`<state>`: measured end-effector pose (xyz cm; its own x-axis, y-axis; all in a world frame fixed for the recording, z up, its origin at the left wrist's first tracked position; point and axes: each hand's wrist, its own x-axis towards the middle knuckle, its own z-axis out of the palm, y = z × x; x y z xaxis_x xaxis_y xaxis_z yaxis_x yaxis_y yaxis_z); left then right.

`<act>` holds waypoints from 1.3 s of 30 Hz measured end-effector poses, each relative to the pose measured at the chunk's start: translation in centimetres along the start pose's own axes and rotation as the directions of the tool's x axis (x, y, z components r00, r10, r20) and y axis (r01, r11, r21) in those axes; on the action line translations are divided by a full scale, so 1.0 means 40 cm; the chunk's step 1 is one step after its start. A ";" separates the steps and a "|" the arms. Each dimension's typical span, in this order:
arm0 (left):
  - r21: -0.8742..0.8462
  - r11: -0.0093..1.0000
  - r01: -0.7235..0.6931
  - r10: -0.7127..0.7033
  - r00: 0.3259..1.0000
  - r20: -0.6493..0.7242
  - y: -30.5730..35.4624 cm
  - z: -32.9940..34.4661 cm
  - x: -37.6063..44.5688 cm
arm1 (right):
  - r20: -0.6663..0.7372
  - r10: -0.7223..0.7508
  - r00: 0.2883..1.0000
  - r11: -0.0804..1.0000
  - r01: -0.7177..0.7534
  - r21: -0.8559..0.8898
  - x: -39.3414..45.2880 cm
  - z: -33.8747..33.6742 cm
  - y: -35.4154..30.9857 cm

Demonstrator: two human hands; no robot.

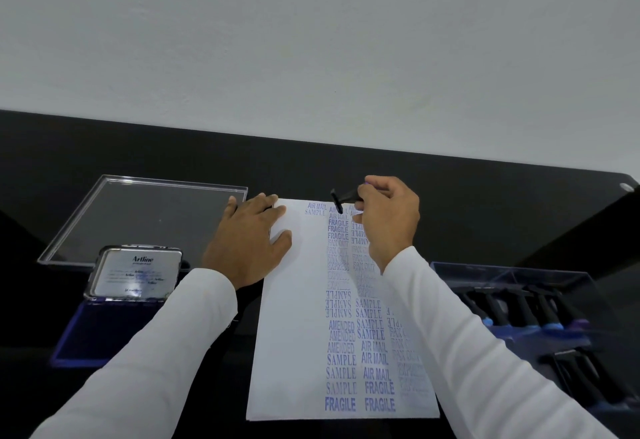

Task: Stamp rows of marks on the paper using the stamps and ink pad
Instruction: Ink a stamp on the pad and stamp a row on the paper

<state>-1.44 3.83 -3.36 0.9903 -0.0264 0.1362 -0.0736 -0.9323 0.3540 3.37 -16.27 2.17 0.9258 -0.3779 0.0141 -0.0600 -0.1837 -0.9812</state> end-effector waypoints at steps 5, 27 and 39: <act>-0.008 1.000 0.002 -0.002 1.000 0.006 0.000 0.001 0.002 | -0.006 0.044 0.999 0.998 -0.043 0.056 -0.003 -0.006 -0.005; -0.007 1.000 0.018 -0.018 1.000 0.023 0.007 -0.006 -0.001 | -0.007 0.038 0.999 0.999 -0.038 0.015 0.004 -0.012 0.003; 0.015 0.998 0.057 -0.058 0.996 0.071 0.020 -0.019 0.010 | -0.007 0.016 1.000 1.000 -0.016 0.000 0.005 -0.021 0.006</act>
<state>-1.19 3.34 -2.32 0.9988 0.0022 0.0494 -0.0151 -0.9376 0.3474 3.23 -17.15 2.08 0.9223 -0.3866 0.0001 -0.0745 -0.1781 -0.9812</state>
